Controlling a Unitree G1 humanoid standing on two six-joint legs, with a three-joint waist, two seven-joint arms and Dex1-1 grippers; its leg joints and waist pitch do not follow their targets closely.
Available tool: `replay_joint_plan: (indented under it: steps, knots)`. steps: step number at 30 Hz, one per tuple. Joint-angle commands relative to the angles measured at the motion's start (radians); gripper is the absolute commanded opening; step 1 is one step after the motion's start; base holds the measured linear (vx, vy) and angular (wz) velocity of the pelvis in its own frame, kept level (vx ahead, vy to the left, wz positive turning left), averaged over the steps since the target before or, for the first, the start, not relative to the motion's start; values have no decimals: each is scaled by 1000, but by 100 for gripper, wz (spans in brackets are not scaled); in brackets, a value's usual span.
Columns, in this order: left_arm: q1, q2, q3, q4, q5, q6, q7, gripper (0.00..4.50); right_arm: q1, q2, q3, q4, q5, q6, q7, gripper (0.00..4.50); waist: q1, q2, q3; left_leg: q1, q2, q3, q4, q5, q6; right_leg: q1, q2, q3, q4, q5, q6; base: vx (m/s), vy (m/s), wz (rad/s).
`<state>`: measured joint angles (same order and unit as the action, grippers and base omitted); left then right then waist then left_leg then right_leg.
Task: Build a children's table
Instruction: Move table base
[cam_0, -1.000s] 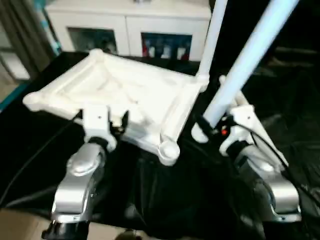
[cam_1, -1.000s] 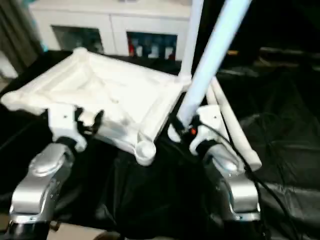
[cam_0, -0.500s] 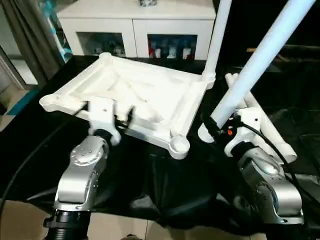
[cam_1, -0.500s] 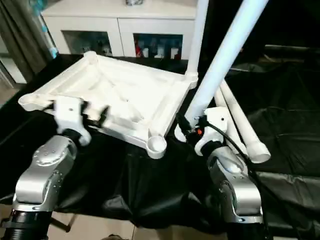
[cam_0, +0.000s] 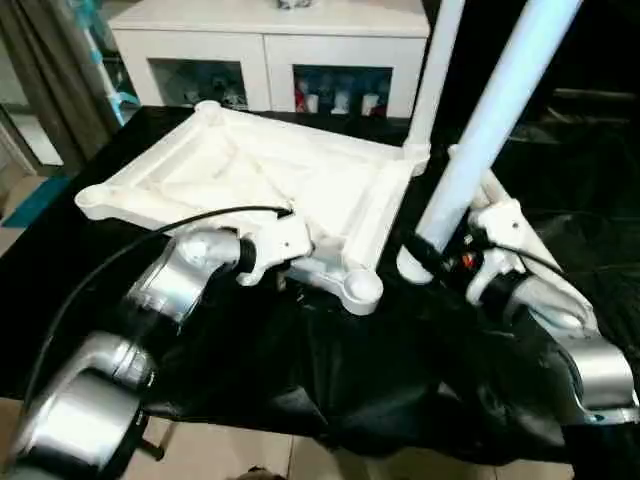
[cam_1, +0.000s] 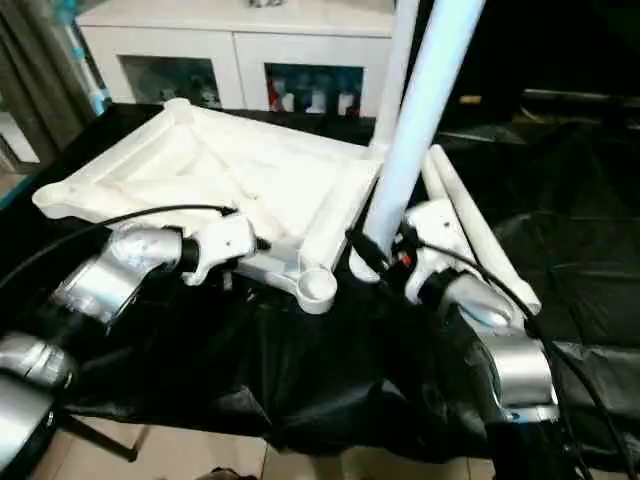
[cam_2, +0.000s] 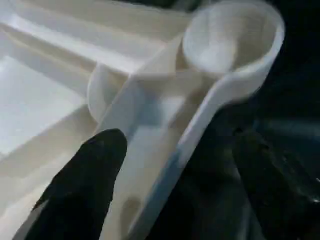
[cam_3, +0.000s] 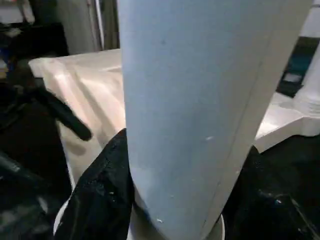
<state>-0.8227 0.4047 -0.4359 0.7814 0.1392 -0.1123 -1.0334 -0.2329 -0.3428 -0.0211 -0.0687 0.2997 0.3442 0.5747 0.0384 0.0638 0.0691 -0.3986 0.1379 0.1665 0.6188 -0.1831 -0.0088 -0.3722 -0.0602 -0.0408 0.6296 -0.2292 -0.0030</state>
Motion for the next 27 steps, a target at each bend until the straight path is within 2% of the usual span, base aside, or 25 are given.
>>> replay_joint_plan:
  steps: [1, 2, 3, 4, 5, 6, 7, 8, 9, 10, 11, 12, 13, 14, 15, 16, 17, 20, 23, 24, 25, 26, 27]
  knots:
    - [-51, -15, -16, 89, 35, -81, -11, 345, 7, -10, 3, -38, 9, -4, 8, 190, 0, 6, -95, 28, 85, -39, -63, -63, 92, 48, -98, 45, -47, 278, -292, 0, 0, 0]
    - [-65, -20, -23, 118, 44, -106, -13, 343, 11, -11, 1, -46, 11, 0, 6, 190, 1, 2, -97, 24, 85, -39, -62, -54, 100, 53, -102, 45, -42, 297, -302, 0, 0, 0]
    - [-81, -28, -28, 154, 53, -135, -17, 326, 17, -14, -1, -56, 13, 4, 5, 190, 6, 22, -95, 21, 80, -36, -57, -50, 119, 49, -104, 44, -44, 285, -306, 0, 0, 0]
    - [-93, -36, -32, 183, 60, -153, -21, 326, 25, -16, -3, -67, 13, 7, 2, 190, 6, 18, -95, 24, 84, -35, -58, -65, 123, 48, -106, 43, -49, 265, -306, 0, 0, 0]
    - [-105, -46, -34, 212, 66, -170, -21, 300, 36, -20, -5, -81, 12, 12, -2, 190, 5, 34, -93, 23, 86, -37, -59, -90, 120, 49, -104, 43, -52, 219, -304, 0, 0, 0]
    - [-119, -56, -34, 245, 69, -188, -26, 300, 47, -25, -8, -95, 14, 18, -2, 190, 3, 29, -92, 26, 92, -39, -63, -114, 115, 50, -103, 43, -52, 194, -308, 0, 0, 0]
    - [-119, -56, -34, 245, 69, -189, -26, 307, 47, -25, -8, -95, 14, 18, -2, 190, 0, 24, -91, 23, 89, -37, -64, -114, 118, 52, -101, 43, -55, 186, -306, 0, 0, 0]
    - [-134, -68, -33, 276, 70, -194, -24, 296, 65, -33, -10, -114, 13, 25, -1, 190, 0, 32, -92, 23, 89, -38, -63, -122, 117, 52, -106, 44, -54, 168, -310, 0, 0, 0]
    - [-166, -92, -30, 347, 76, -219, -25, 296, 101, -46, -18, -152, 17, 36, 2, 190, 0, 61, -85, 26, 87, -38, -62, -148, 109, 47, -105, 43, -59, 119, -305, 0, 0, 0]
    - [-166, -92, -30, 347, 76, -219, -25, 275, 101, -46, -18, -152, 17, 36, 2, 190, -5, 46, -83, 27, 86, -33, -65, -169, 111, 45, -98, 44, -74, 93, -295, 0, 0, 0]
    - [-181, -100, -33, 381, 86, -231, -18, 264, 114, -50, -22, -165, 18, 41, 2, 190, -4, 55, -80, 28, 88, -39, -67, -190, 96, 50, -103, 45, -69, 72, -300, 0, 0, 0]
    - [-191, -104, -38, 405, 99, -244, -9, 265, 123, -54, -24, -175, 16, 43, 0, 190, -10, 46, -79, 25, 86, -38, -69, -208, 93, 53, -101, 44, -78, 33, -291, 0, 0, 0]
    - [-208, -110, -49, 450, 128, -261, 8, 261, 145, -57, -27, -196, 14, 47, -10, 190, -11, 57, -78, 26, 86, -40, -69, -211, 87, 55, -103, 43, -74, 20, -291, 0, 0, 0]
    - [-213, -111, -51, 465, 136, -269, 16, 245, 153, -57, -28, -205, 13, 48, -15, 190, -18, 63, -72, 25, 82, -38, -71, -235, 85, 51, -99, 43, -85, -31, -275, 0, 0, 0]
    - [-216, -113, -51, 472, 140, -273, 20, 245, 158, -58, -28, -209, 12, 49, -18, 190, -20, 60, -73, 23, 81, -40, -70, -227, 85, 54, -100, 44, -85, -51, -268, 0, 0, 0]
    - [-218, -114, -48, 476, 139, -268, 16, 228, 164, -55, -31, -216, 15, 52, -22, 190, -25, 67, -70, 19, 78, -40, -69, -215, 89, 54, -102, 43, -87, -74, -262, 0, 0, 0]
    - [-222, -116, -48, 484, 141, -269, 12, 219, 171, -52, -32, -225, 18, 56, -27, 190, -29, 65, -70, 19, 78, -39, -69, -214, 92, 53, -100, 42, -90, -90, -258, 0, 0, 0]
    - [-230, -120, -61, 513, 159, -279, -5, 196, 187, -52, -21, -248, 14, 67, -36, 190, -43, 75, -68, 14, 78, -42, -70, -205, 104, 52, -98, 40, -92, -122, -239, 0, 0, 0]
    - [-231, -124, -71, 530, 183, -286, 5, 170, 188, -53, -13, -251, 9, 69, -38, 190, -53, 79, -70, 14, 78, -44, -70, -192, 122, 50, -97, 37, -91, -86, -242, 0, 0, 0]
    - [-232, -129, -80, 547, 213, -289, 19, 162, 184, -54, -8, -256, 7, 75, -43, 190, -60, 78, -70, 11, 78, -44, -70, -184, 130, 51, -97, 36, -90, -72, -241, 0, 0, 0]
    - [-230, -129, -86, 550, 223, -288, 22, 162, 182, -53, -7, -258, 8, 77, -44, 190, -64, 81, -70, 12, 79, -45, -70, -180, 137, 50, -97, 35, -90, -65, -239, 0, 0, 0]
    - [-229, -128, -94, 552, 234, -285, 26, 150, 180, -53, -6, -259, 8, 78, -45, 190, -66, 79, -70, 11, 80, -45, -71, -182, 140, 51, -97, 35, -91, -66, -239, 0, 0, 0]
    - [-228, -128, -96, 553, 236, -284, 27, 132, 179, -54, -5, -259, 8, 78, -44, 190, -66, 82, -70, 13, 81, -45, -71, -187, 141, 49, -98, 35, -92, -70, -240, 0, 0, 0]
